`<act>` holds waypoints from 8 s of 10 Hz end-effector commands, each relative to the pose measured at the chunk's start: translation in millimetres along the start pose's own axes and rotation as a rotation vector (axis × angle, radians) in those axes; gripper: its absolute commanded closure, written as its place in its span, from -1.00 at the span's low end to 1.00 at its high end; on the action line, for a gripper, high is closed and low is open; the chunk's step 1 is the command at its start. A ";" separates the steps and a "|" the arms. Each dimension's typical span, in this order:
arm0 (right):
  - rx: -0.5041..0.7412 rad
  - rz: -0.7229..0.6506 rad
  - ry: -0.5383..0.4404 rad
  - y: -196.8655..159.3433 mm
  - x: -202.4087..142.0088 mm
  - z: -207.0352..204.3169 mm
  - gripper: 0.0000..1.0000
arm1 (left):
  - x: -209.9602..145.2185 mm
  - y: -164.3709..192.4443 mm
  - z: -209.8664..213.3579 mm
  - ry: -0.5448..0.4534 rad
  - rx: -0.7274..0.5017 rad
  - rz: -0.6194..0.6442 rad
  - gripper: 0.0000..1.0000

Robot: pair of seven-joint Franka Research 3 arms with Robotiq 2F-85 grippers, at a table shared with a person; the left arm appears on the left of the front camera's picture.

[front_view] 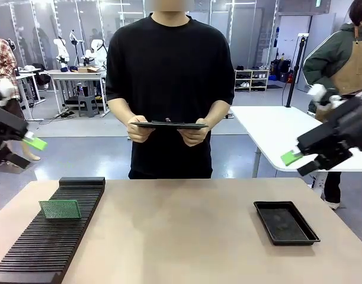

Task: Inspect the PCB.
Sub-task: Pick up the Blank PCB and present it to the human.

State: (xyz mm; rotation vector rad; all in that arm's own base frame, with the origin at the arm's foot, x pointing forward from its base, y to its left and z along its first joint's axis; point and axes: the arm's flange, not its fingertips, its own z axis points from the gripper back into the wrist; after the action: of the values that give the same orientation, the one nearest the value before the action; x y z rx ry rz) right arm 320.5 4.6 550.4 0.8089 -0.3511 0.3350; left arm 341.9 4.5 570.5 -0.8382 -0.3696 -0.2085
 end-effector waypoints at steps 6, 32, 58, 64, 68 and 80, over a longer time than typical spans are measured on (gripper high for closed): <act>0.308 -0.168 -0.226 -42.5 -104.3 14.9 -1.00 | -101.2 90.2 34.7 -0.282 -0.166 0.136 -1.00; 0.268 -0.198 -0.210 -55.1 -65.5 56.7 -1.00 | 20.9 -6.0 -61.0 0.646 0.755 -0.946 -1.00; 0.268 -0.198 -0.210 -55.1 -65.5 56.7 -1.00 | 99.9 207.0 -185.0 0.829 0.362 -1.220 0.70; 0.268 -0.198 -0.210 -55.1 -65.5 56.7 -1.00 | 102.0 201.9 -184.2 0.839 0.354 -1.209 1.00; 0.268 -0.198 -0.210 -55.1 -65.5 56.7 -1.00 | 100.9 177.9 -161.4 0.755 0.394 -1.181 1.00; 0.268 -0.198 -0.210 -55.1 -65.5 56.7 -1.00 | 94.7 98.0 -61.9 0.464 0.293 -0.982 1.00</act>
State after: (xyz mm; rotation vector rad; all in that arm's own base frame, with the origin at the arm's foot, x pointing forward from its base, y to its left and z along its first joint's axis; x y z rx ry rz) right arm 274.0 -83.3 523.3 1.1275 -0.4087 0.0941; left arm 476.3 20.3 499.5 -0.2653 -0.3373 -1.1945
